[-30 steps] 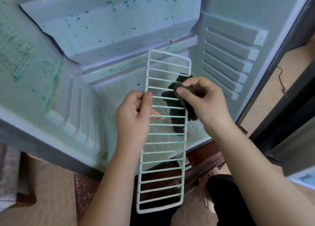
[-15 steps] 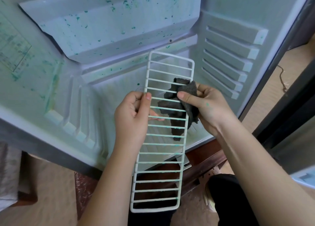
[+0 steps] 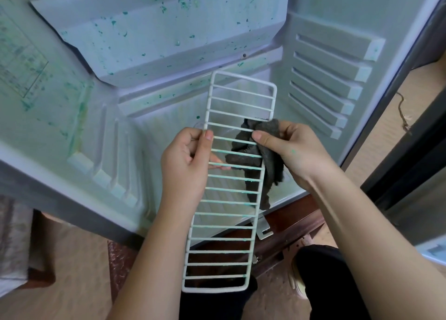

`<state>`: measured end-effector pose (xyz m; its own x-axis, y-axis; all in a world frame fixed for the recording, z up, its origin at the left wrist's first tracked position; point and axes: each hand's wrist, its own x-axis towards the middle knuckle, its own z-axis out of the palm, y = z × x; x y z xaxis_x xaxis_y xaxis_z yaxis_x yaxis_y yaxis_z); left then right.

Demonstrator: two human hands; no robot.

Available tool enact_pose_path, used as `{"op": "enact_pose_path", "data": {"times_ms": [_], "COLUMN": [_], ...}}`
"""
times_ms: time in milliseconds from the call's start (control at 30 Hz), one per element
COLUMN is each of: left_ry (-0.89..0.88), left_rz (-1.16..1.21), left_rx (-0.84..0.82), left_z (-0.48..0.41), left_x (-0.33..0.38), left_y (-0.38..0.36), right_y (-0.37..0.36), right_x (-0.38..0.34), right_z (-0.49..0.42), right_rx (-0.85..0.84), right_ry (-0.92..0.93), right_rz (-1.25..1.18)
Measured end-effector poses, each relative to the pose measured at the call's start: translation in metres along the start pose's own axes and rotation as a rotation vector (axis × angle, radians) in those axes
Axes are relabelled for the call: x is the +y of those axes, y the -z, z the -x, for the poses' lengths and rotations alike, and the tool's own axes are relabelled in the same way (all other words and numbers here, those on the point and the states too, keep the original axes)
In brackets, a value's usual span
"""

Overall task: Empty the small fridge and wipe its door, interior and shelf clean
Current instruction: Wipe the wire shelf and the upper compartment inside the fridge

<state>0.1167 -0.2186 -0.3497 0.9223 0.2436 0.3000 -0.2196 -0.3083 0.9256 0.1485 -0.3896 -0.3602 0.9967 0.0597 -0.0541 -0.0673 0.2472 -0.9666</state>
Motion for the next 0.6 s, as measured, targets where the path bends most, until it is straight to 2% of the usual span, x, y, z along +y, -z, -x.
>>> {"op": "enact_pose_path", "data": {"times_ms": [133, 433, 500, 600], "left_ry": [-0.013, -0.01, -0.001, 0.011], "left_rz": [-0.013, 0.011, 0.003, 0.015], "left_rx": [-0.01, -0.008, -0.001, 0.053], "left_z": [0.0, -0.001, -0.002, -0.006], "left_x": [0.0, 0.001, -0.001, -0.005], "left_y": [-0.001, -0.001, -0.001, 0.005], "right_y": [-0.011, -0.003, 0.001, 0.012], "right_x": [0.003, -0.002, 0.004, 0.004], "right_z": [0.005, 0.003, -0.001, -0.002], "right_rx": [0.061, 0.122, 0.214, 0.504], "right_ry": [-0.026, 0.031, 0.039, 0.193], "right_rz": [-0.068, 0.077, 0.178, 0.483]}}
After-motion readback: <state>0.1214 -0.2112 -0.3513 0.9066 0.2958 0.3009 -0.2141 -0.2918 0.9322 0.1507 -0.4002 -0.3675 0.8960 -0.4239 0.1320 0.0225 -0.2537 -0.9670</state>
